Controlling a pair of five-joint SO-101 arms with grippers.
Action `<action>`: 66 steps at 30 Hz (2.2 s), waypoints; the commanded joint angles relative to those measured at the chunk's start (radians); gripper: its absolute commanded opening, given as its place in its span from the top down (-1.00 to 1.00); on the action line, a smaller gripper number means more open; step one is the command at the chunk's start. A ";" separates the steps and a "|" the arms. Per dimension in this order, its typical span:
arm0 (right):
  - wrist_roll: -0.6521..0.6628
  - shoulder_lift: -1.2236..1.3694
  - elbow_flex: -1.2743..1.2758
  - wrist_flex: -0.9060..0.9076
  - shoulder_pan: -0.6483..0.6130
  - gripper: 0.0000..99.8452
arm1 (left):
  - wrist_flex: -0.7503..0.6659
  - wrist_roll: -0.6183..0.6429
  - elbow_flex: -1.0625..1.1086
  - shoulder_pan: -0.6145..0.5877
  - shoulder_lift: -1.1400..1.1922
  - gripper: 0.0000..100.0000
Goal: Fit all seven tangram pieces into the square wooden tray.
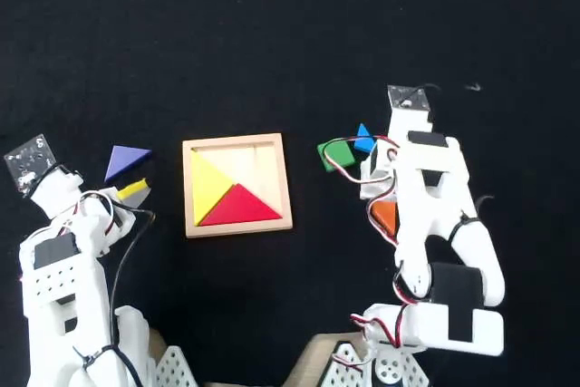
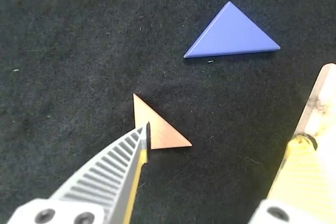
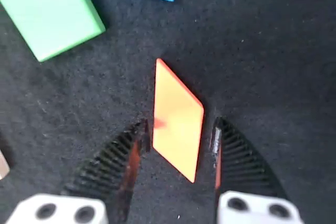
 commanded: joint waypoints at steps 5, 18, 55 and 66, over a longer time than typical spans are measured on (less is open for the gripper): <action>-0.069 0.022 -0.048 -0.023 -0.038 0.60 | -0.015 0.003 -0.008 -0.004 -0.020 0.22; -0.071 0.119 -0.065 -0.061 -0.037 0.77 | -0.014 0.003 -0.010 -0.004 -0.020 0.22; -0.206 -0.059 -0.225 -0.072 -0.614 0.90 | -0.020 0.006 -0.008 -0.005 -0.017 0.22; -0.212 0.160 -0.338 -0.006 -0.601 0.91 | -0.020 0.006 -0.008 -0.005 -0.020 0.22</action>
